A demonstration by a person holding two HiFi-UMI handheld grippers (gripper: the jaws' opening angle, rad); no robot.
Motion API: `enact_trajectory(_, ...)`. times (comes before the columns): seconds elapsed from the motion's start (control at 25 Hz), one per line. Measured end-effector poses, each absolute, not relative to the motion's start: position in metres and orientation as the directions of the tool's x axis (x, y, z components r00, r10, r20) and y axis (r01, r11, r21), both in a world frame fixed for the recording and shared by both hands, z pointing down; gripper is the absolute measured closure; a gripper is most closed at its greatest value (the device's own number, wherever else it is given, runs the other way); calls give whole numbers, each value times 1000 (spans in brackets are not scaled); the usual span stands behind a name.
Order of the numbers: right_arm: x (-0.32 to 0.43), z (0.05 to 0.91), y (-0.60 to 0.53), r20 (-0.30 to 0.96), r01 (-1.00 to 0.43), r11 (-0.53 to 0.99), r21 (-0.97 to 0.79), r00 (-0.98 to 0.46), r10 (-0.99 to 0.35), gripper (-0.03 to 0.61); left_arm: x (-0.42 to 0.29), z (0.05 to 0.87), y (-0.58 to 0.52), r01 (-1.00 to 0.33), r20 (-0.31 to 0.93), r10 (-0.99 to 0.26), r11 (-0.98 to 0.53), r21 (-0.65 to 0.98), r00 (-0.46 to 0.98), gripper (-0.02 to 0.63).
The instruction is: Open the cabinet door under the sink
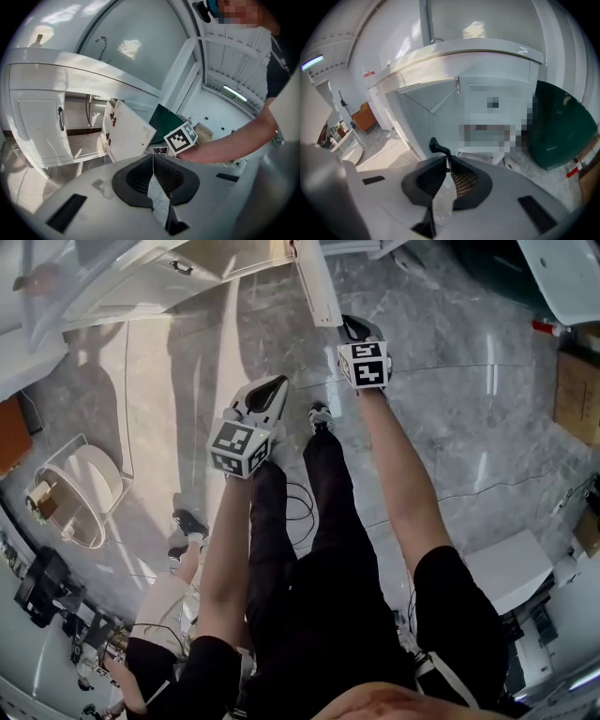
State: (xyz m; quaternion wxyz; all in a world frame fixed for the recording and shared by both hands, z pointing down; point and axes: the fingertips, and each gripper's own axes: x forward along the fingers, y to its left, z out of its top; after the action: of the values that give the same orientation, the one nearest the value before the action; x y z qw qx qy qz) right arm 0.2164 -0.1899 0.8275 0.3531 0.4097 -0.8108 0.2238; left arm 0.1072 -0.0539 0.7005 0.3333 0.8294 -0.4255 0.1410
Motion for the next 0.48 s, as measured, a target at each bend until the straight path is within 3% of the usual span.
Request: enact_trajectory(0.48,237,787,-163,750,-759,649,-58,-462,-473,491,127,663,-70,-822,510,-646,-405,400,567,598)
